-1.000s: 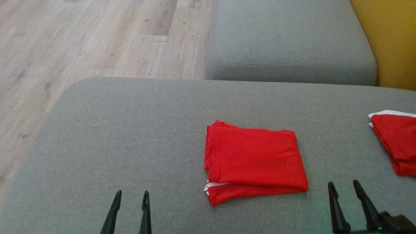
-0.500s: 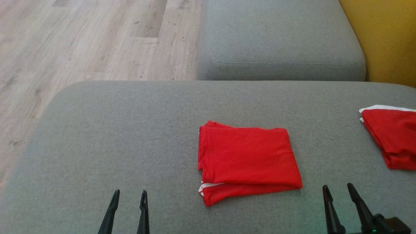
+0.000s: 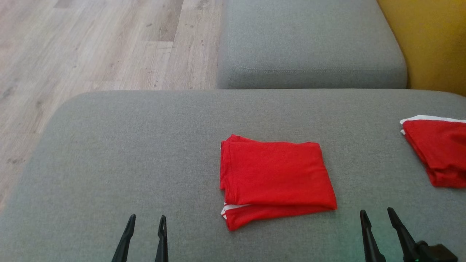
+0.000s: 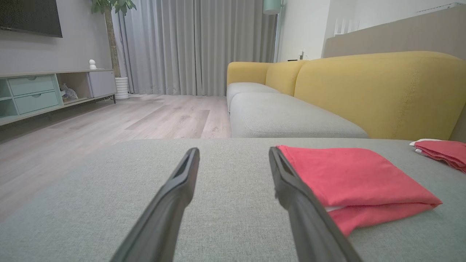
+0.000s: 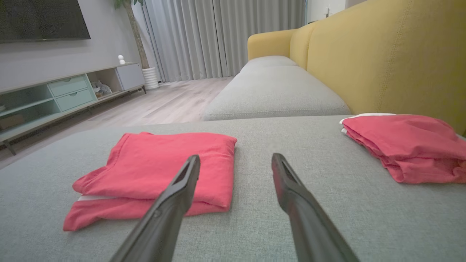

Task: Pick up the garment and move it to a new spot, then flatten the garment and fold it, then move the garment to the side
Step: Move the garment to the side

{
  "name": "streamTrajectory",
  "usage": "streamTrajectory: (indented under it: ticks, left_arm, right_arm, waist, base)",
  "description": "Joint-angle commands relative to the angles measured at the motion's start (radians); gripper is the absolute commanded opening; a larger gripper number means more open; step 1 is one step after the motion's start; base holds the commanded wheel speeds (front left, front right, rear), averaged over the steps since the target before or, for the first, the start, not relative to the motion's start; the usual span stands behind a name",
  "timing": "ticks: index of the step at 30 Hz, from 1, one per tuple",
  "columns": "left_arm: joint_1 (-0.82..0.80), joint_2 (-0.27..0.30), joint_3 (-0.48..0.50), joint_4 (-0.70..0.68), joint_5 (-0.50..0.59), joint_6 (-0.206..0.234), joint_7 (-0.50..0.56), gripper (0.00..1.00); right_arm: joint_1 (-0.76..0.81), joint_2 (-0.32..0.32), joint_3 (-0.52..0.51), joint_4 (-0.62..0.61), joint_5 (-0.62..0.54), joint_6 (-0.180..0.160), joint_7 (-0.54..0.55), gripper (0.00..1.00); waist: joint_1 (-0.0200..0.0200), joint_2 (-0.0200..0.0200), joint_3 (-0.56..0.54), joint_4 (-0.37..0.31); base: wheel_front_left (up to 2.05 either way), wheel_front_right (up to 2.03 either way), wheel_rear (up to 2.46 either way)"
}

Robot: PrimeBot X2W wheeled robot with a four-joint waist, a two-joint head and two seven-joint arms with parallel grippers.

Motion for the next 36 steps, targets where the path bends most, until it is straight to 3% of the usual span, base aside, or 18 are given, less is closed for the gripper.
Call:
streamTrajectory:
  ticks: [1,9,15,23,28,29,30,31,32,36]
  left_arm:
    - [-0.035,-0.009,0.026,-0.028,0.01,-0.004,-0.01,1.0]
    - [-0.057,-0.01,-0.001,-0.022,0.017,-0.002,-0.01,1.0]
    - [-0.096,-0.01,-0.042,-0.02,0.026,-0.012,-0.01,1.0]
    - [-0.158,-0.01,-0.087,-0.013,0.04,-0.013,-0.01,1.0]
    - [-0.18,-0.01,-0.112,-0.004,0.035,-0.008,-0.01,1.0]
    - [-0.183,-0.01,-0.117,-0.005,0.032,-0.004,-0.01,1.0]
    - [-0.186,-0.01,-0.12,-0.005,0.029,0.0,-0.01,1.0]
    - [-0.188,-0.01,-0.124,-0.006,0.026,0.004,-0.01,1.0]
    - [-0.19,-0.01,-0.127,-0.006,0.023,0.008,-0.01,1.0]
    - [-0.199,-0.01,-0.136,-0.01,0.012,0.026,-0.01,1.0]
  right_arm:
    - [-0.039,-0.017,0.015,-0.018,-0.013,-0.001,-0.011,1.0]
    - [-0.102,-0.026,-0.001,0.056,-0.032,-0.001,-0.011,1.0]
    - [-0.242,-0.053,0.052,0.203,0.064,-0.001,0.016,1.0]
    - [-0.493,-0.124,0.126,0.366,0.207,-0.001,0.239,1.0]
    - [-0.561,-0.14,0.204,0.443,0.327,-0.001,0.352,1.0]
    - [-0.565,-0.146,0.223,0.453,0.347,-0.001,0.372,0.96]
    - [-0.569,-0.152,0.241,0.459,0.363,-0.001,0.38,0.62]
    - [-0.571,-0.157,0.254,0.463,0.378,-0.001,0.381,0.14]
    - [-0.574,-0.162,0.263,0.465,0.392,-0.001,0.377,0.0]
    - [-0.594,-0.204,0.268,0.467,0.408,-0.001,0.324,0.0]
  waist:
    - [0.0,0.0,0.009,0.004]
    - [0.0,0.0,0.082,0.015]
    - [0.0,0.0,0.15,0.019]
    - [0.0,0.0,0.201,0.039]
    - [0.0,0.0,0.213,0.063]
    - [0.0,0.0,0.216,0.068]
    - [0.0,0.0,0.219,0.071]
    - [0.0,0.0,0.222,0.074]
    - [0.0,0.0,0.226,0.076]
    - [0.0,0.0,0.249,0.071]
  base:
    - [0.0,0.0,0.0]
    - [0.0,0.0,0.0]
    - [0.0,0.0,0.0]
    - [0.0,0.0,0.0]
    - [0.0,0.0,0.0]
    - [0.0,0.0,0.0]
    - [0.0,0.0,0.0]
    - [0.0,0.0,0.0]
    - [0.0,0.0,0.0]
    - [0.0,0.0,0.0]
